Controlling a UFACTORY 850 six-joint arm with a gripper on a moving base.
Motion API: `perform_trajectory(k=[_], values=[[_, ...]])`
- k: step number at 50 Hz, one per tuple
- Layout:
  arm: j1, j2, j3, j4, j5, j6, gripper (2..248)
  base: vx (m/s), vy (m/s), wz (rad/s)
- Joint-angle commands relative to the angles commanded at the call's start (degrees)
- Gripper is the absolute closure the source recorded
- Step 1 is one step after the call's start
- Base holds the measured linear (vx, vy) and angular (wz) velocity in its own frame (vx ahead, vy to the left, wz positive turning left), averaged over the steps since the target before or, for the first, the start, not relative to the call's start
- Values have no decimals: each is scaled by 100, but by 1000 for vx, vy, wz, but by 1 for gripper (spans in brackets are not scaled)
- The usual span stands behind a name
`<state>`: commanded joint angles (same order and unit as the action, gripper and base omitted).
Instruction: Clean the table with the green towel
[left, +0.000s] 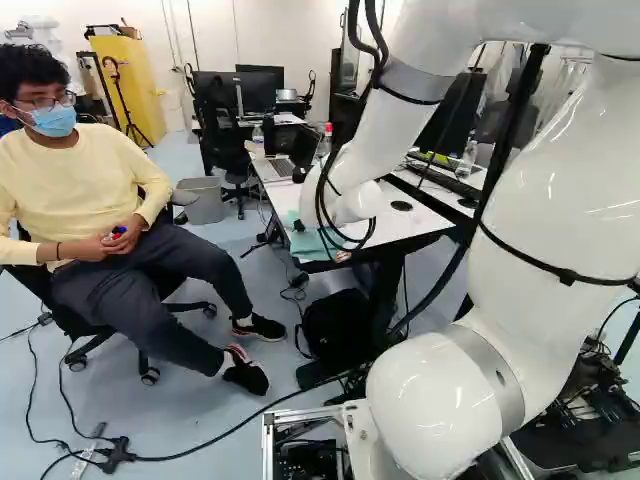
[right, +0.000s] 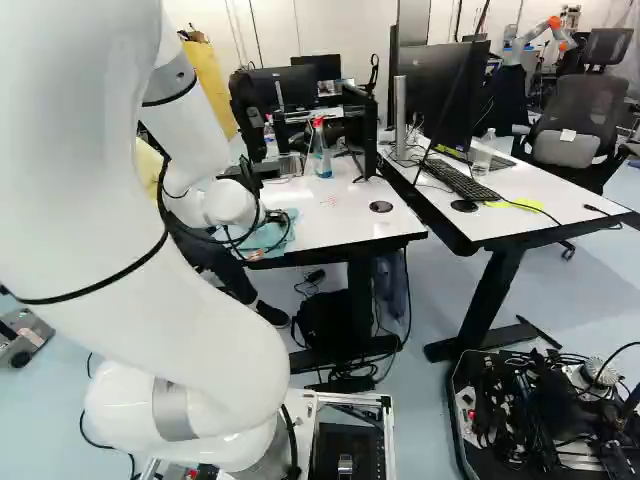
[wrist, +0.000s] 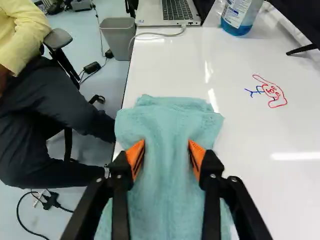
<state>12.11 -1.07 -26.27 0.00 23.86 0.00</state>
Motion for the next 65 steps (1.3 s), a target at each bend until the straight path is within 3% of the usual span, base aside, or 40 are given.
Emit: perform_trajectory(k=[1,5,6,10,11,37,65], values=[[0,0,0,0,0,0,133,0,0,0],[0,0,0,0,0,0,133,0,0,0],[0,0,0,0,0,0,168,0,0,0],[0,0,0,0,0,0,168,0,0,0],[0,0,0,0,0,0,193,0,0,0],[0,12,3,0,0,0,200,0,0,0],[0,526,117,0,0,0,200,0,0,0]])
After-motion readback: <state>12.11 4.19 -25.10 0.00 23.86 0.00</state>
